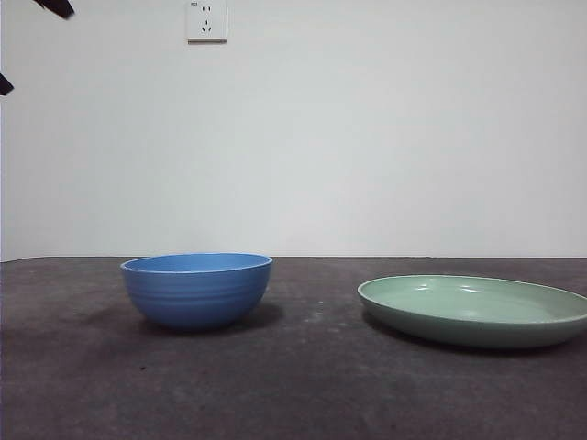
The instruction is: Pick up the blue bowl, put it on the green plate, put it on desk
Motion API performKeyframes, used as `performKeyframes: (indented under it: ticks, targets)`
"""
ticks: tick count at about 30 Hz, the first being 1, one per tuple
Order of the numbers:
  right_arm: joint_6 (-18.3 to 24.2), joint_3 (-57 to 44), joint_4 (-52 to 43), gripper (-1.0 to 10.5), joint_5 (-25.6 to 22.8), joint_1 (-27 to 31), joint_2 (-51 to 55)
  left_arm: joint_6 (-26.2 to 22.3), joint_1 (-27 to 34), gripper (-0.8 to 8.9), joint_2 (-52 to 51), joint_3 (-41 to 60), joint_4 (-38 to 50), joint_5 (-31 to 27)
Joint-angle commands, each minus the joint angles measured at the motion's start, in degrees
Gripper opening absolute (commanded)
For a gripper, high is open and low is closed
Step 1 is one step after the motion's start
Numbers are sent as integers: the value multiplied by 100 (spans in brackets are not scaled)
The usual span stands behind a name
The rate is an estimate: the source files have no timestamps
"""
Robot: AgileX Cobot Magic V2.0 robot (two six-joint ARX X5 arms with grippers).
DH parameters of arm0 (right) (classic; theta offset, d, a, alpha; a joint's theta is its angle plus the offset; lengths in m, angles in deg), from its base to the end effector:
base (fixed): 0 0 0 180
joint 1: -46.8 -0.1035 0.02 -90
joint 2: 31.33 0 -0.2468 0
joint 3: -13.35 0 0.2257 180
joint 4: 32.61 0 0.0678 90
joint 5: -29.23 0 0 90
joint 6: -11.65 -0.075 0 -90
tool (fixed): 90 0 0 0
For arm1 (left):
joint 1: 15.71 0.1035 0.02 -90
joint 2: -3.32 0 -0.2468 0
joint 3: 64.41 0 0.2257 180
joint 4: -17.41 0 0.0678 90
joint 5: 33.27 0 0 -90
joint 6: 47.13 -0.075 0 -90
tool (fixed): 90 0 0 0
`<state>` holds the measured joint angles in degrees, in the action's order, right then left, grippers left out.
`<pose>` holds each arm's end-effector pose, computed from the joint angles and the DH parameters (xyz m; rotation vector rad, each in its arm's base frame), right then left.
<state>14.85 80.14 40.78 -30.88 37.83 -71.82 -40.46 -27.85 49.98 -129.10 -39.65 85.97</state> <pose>0.1177 0.0564 0.2665 0.1013 0.8045 0.6614 0.1573 -0.0713 0.2689 -0.2104 0.7283 -0.6534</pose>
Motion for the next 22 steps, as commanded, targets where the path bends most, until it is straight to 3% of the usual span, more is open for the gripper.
performKeyframes:
  ticks: [1, 22]
  targets:
    - [42, 101, -57, 394, 4, -17, -24, 114, -90, 437, 321, -284, 133, -192]
    - [42, 101, -87, 394, 4, -17, -22, -234, -678, 431, 3674, -2127, 107, -1941]
